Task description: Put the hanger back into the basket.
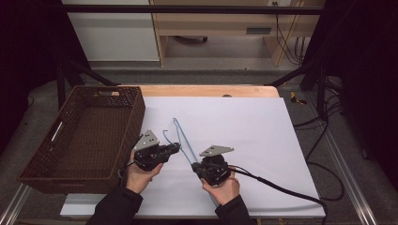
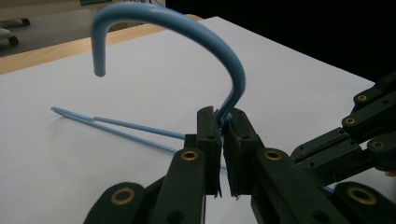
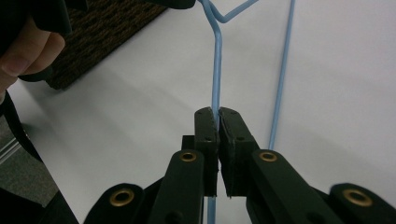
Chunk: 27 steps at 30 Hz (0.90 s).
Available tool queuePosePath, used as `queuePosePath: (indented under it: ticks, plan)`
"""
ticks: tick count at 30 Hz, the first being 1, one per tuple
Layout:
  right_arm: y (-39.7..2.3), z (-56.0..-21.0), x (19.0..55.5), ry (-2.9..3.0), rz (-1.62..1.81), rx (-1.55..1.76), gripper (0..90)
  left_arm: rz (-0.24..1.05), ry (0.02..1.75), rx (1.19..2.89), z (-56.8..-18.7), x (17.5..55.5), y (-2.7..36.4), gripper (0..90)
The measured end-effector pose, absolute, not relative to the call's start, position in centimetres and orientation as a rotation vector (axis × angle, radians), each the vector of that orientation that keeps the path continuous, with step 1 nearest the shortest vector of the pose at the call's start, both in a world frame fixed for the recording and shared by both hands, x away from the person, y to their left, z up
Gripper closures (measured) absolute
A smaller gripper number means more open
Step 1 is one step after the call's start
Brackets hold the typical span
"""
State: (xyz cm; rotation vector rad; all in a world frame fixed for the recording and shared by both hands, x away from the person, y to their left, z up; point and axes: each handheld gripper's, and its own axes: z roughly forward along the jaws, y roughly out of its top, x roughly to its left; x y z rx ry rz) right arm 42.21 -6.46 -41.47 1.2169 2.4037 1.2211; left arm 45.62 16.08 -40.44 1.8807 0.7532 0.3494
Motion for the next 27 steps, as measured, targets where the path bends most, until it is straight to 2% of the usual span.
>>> queuePosePath:
  ticks: [2,3,4,9,13,18,23,27]
  plan:
    - [-6.4,-41.5,42.2,2.401,1.203,1.207,73.8,0.353,0.751,1.883,-40.4,45.5,15.8,85.2]
    - [-6.4,-41.5,42.2,2.401,1.203,1.207,73.8,0.353,0.751,1.883,-40.4,45.5,15.8,85.2]
    - [-6.3,-41.7,42.3,2.393,1.192,1.192,68.5,0.353,0.755,1.885,-40.3,45.5,15.8,85.2]
    - [-5.7,-42.2,42.3,2.387,1.14,1.172,65.6,0.355,0.76,1.886,-40.3,45.5,15.7,85.2]
    - [-5.1,-42.3,42.3,2.385,1.074,1.138,72.1,0.355,0.767,1.884,-40.3,45.5,15.6,85.2]
    - [-4.5,-42.5,42.2,2.393,1.033,1.148,85.1,0.357,0.768,1.885,-40.2,45.4,15.5,85.0]
    - [-4.5,-42.4,42.2,2.361,0.989,1.172,87.5,0.361,0.763,1.883,-40.3,45.4,15.4,82.9]
    - [-5.0,-41.9,42.3,2.349,0.96,1.153,87.8,0.373,0.76,1.868,-39.8,45.1,15.9,68.7]
